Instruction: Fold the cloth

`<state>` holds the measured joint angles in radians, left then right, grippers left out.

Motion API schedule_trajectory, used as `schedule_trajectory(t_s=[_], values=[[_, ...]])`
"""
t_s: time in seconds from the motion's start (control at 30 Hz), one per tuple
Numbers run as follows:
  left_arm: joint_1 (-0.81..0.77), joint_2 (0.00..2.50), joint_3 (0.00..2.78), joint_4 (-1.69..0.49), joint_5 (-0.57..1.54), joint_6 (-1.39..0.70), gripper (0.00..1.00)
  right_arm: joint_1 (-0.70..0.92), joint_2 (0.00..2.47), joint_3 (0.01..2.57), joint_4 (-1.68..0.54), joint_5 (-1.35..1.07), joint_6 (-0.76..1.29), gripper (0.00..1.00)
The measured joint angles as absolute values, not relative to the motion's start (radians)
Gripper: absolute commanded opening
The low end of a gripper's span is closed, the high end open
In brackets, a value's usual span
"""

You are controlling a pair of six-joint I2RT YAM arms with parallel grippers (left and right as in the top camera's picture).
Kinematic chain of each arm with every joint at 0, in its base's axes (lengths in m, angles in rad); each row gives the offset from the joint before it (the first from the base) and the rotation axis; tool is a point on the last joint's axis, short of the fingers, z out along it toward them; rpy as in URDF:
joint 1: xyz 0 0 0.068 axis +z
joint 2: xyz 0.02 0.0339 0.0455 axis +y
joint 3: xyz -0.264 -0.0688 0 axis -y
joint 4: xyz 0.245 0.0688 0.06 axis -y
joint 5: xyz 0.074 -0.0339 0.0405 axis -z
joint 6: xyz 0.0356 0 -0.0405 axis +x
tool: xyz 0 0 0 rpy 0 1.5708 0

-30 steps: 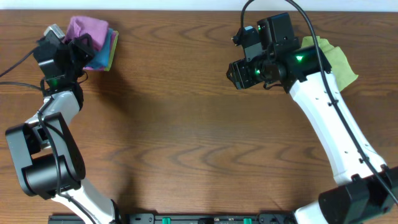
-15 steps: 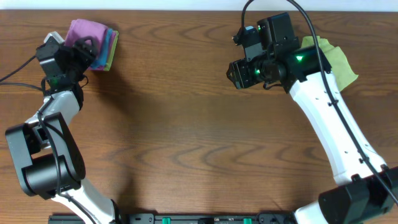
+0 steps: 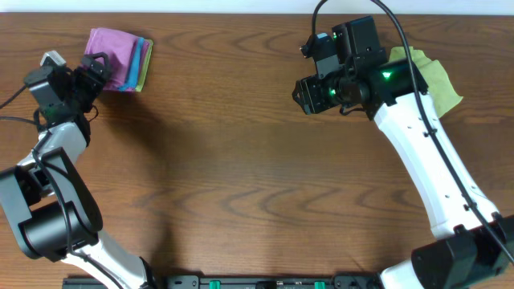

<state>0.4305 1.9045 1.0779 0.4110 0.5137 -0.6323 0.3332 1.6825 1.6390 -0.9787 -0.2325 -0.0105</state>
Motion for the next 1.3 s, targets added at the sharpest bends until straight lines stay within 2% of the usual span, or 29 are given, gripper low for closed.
schedule_trajectory(t_s=[0.4,0.7,0.93,1.03,1.13,1.3], values=[[0.437,1.766,1.079,0.145,0.501,-0.542,0.95,0.333,1.682,1.639,-0.975,-0.233,-0.01,0.58],[0.477,1.625,1.085,-0.202,0.466,-0.41,0.95,0.333,1.682,1.639,-0.975,-0.232,-0.01,0.59],[0.47,1.384,1.085,-0.403,0.445,-0.239,0.96,0.333,1.682,1.668,-1.101,-0.212,-0.011,0.56],[0.436,1.264,1.085,-0.477,0.44,-0.178,0.96,0.333,1.662,1.695,-1.171,-0.16,-0.012,0.64],[0.373,1.119,1.085,-0.55,0.433,-0.132,0.95,0.333,1.579,1.7,-1.256,-0.095,-0.018,0.68],[0.274,0.888,1.085,-0.76,0.356,-0.094,0.95,0.334,1.341,1.685,-1.368,-0.004,-0.026,0.68]])
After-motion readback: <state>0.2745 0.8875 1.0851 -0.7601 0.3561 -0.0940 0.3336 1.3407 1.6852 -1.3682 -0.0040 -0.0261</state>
